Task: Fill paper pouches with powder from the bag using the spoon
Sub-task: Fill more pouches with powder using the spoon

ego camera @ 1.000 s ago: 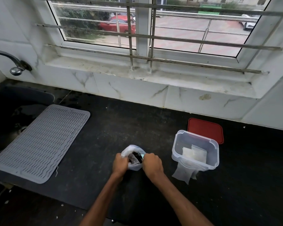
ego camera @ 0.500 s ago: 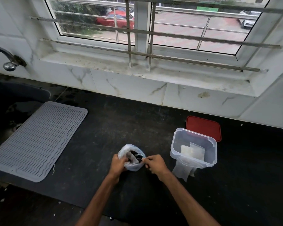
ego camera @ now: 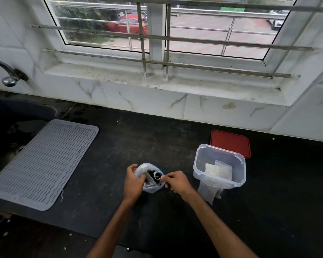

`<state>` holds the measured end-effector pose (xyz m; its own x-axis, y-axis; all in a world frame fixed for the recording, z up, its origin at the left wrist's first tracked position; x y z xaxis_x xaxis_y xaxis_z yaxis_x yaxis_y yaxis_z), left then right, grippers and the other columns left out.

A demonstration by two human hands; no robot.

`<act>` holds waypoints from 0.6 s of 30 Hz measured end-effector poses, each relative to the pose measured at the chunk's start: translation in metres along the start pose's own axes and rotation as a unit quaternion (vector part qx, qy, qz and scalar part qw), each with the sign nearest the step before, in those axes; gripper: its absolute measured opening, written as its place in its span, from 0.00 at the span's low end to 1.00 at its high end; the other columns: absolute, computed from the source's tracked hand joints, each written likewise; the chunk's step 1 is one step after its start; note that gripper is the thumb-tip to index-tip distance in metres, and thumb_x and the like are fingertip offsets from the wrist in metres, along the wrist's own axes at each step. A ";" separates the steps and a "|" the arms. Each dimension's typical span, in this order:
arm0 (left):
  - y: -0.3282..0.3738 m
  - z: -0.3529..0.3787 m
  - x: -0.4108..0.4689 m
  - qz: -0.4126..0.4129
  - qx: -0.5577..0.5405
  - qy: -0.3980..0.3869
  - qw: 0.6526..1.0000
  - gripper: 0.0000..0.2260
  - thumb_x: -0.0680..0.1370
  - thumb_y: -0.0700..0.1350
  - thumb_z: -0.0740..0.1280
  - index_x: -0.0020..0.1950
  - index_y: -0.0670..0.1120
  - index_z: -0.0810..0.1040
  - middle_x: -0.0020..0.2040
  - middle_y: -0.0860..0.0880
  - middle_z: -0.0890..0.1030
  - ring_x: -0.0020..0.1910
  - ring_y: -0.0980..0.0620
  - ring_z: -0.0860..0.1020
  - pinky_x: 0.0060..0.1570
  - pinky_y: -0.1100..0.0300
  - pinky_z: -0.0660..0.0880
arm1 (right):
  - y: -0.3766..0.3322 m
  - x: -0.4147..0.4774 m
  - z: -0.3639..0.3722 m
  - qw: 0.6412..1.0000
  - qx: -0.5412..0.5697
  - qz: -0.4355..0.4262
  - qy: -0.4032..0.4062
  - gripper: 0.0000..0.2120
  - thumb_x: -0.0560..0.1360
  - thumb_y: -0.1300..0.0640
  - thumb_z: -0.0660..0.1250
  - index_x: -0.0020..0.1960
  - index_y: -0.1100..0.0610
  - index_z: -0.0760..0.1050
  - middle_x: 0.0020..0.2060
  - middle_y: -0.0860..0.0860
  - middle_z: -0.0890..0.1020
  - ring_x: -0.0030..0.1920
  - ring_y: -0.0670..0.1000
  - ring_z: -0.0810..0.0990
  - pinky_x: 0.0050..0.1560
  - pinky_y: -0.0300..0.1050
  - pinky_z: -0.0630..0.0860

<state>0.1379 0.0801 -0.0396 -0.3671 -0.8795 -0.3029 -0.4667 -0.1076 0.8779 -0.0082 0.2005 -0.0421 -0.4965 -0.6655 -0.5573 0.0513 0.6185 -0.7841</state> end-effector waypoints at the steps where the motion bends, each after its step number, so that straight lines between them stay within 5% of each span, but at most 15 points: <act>1: 0.001 0.000 0.000 0.002 0.004 -0.001 1.000 0.21 0.76 0.38 0.69 0.67 0.47 0.68 0.56 0.49 0.76 0.51 0.52 0.77 0.53 0.57 0.75 | -0.002 0.000 0.000 0.999 -0.037 -0.012 0.002 0.09 0.77 0.55 0.69 0.45 0.59 0.84 0.29 0.51 0.80 0.26 0.44 0.72 0.29 0.38 0.70; 5: 0.003 -0.002 -0.004 0.019 0.017 0.002 1.000 0.21 0.76 0.38 0.68 0.67 0.48 0.68 0.59 0.48 0.76 0.53 0.52 0.78 0.52 0.57 0.75 | -0.003 -0.002 0.004 0.998 -0.066 -0.010 -0.020 0.08 0.78 0.54 0.68 0.48 0.57 0.84 0.31 0.50 0.81 0.28 0.41 0.74 0.32 0.36 0.72; 10: 0.020 -0.011 -0.014 0.107 0.039 0.076 0.991 0.21 0.75 0.38 0.68 0.67 0.47 0.70 0.65 0.50 0.72 0.64 0.53 0.71 0.66 0.55 0.69 | -0.011 -0.019 -0.006 0.999 0.011 -0.005 -0.033 0.10 0.79 0.54 0.66 0.50 0.59 0.84 0.31 0.50 0.78 0.26 0.43 0.69 0.25 0.34 0.64; 14: 0.056 0.001 -0.036 0.222 0.051 0.121 0.966 0.18 0.77 0.38 0.67 0.65 0.47 0.72 0.65 0.52 0.72 0.65 0.56 0.70 0.64 0.60 0.67 | -0.014 -0.043 -0.038 0.999 0.050 -0.003 -0.010 0.10 0.80 0.53 0.65 0.50 0.56 0.84 0.31 0.48 0.78 0.29 0.44 0.70 0.28 0.36 0.65; 18: 0.070 0.047 -0.061 0.234 0.037 0.083 0.968 0.16 0.77 0.44 0.70 0.64 0.49 0.72 0.57 0.53 0.74 0.56 0.54 0.74 0.57 0.62 0.70 | -0.006 -0.069 -0.091 0.995 0.084 -0.012 0.054 0.10 0.81 0.53 0.64 0.49 0.54 0.84 0.32 0.50 0.79 0.31 0.44 0.72 0.31 0.35 0.68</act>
<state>0.0895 0.1485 0.0231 -0.4206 -0.8867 0.1917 -0.3393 0.3497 0.8733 -0.0534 0.2812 0.0261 -0.5892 -0.6251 -0.5119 0.1773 0.5180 -0.8368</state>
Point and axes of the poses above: each hand's wrist, its own x-axis towards the middle knuckle, its own z-axis out of the palm, y = z × x, the point moved 6 cm from there along x, towards the middle knuckle
